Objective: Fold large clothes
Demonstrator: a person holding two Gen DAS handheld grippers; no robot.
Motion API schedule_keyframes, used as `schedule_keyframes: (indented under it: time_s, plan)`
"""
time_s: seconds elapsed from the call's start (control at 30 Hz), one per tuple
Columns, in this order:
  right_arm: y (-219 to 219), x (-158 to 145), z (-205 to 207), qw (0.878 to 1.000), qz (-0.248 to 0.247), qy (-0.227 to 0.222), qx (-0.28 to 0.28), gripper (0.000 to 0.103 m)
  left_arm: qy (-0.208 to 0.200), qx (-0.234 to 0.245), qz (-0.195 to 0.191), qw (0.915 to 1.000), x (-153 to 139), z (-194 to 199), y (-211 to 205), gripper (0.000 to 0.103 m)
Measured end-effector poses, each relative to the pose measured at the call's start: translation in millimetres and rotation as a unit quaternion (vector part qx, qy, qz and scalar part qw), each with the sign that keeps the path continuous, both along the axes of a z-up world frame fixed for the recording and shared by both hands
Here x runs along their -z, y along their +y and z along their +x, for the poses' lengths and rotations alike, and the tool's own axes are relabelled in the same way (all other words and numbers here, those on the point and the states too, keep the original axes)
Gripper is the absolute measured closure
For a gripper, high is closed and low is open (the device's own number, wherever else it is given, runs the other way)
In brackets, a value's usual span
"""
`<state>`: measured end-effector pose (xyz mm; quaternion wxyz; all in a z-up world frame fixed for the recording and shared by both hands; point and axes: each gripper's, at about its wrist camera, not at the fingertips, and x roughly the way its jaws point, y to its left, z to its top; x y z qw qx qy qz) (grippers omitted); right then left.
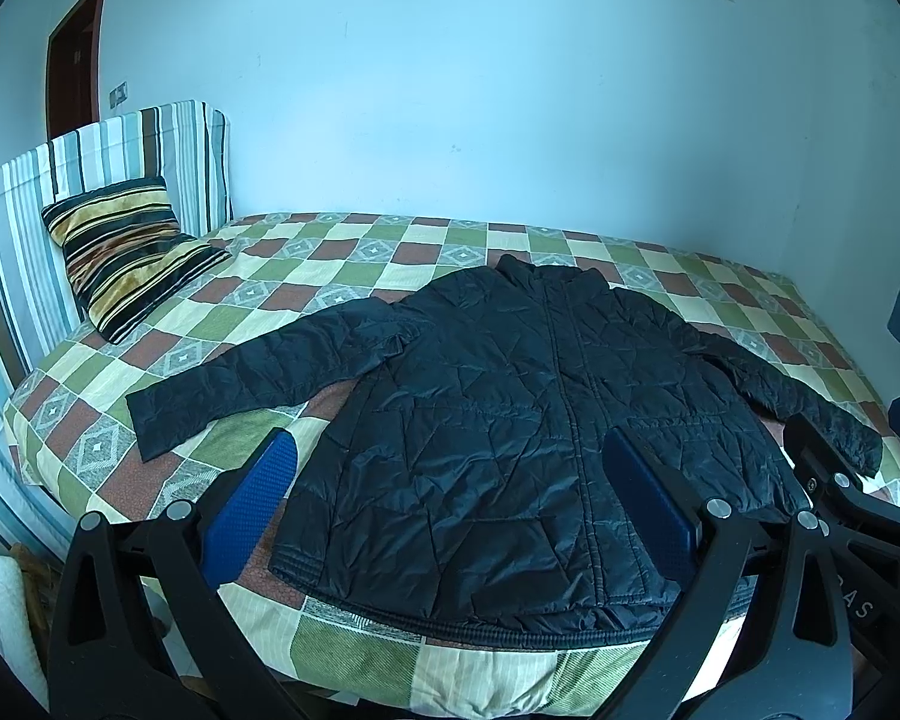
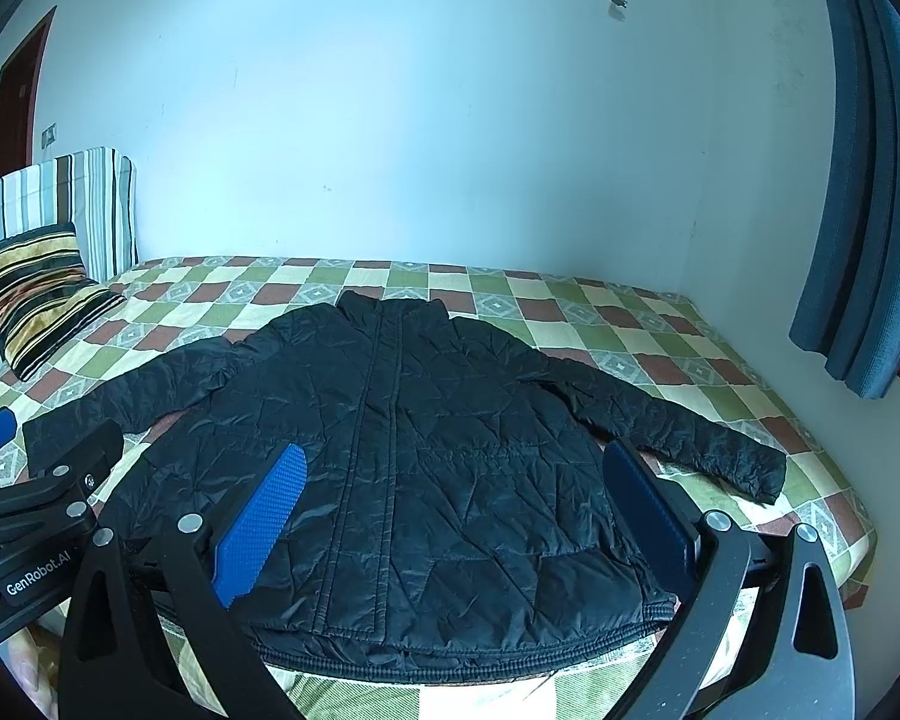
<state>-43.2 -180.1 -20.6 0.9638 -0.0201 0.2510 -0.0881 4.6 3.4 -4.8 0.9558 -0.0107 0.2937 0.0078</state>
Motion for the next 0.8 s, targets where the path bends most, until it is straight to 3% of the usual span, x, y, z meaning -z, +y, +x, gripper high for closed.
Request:
schedule_keyframes:
  time_s: [0.8]
  plan:
    - [4.0, 6.5, 0.9, 1.000, -0.003, 0.002, -0.001, 0.005, 0.001, -0.002, 0.000, 1.0000, 6.7, 1.1, 4.1, 0.002]
